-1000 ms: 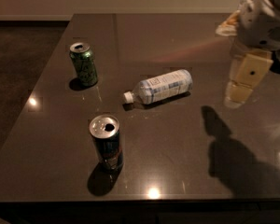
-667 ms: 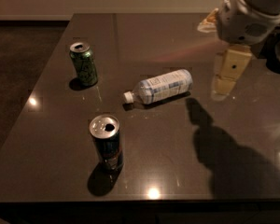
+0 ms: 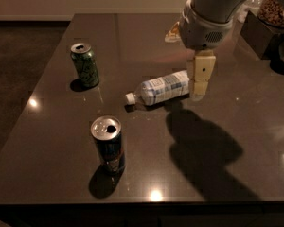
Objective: Place blue plastic bottle upright
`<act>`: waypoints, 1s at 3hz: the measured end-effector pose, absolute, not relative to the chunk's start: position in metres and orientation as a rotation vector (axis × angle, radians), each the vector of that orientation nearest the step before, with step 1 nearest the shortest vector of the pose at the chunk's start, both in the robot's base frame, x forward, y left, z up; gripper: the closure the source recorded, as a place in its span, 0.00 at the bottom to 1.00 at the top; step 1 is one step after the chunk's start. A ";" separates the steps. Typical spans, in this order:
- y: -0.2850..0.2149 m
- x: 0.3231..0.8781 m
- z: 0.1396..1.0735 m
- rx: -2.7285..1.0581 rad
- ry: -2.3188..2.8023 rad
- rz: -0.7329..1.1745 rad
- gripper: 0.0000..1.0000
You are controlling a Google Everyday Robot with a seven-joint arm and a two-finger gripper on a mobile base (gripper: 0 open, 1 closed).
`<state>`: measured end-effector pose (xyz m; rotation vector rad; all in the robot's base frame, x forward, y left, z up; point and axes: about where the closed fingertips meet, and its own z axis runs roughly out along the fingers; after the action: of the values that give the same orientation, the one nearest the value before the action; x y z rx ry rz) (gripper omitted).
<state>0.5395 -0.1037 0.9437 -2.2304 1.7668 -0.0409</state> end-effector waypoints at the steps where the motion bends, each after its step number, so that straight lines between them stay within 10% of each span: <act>1: -0.088 0.550 0.920 -2.354 1.708 -0.045 0.00; 3: -0.076 0.559 0.888 -2.473 1.683 -0.050 0.00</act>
Offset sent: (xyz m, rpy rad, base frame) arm 0.0169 0.0229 -0.0529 -0.1559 0.0865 0.1563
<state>0.5590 -0.0764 0.8881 -2.4733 1.6830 -0.0504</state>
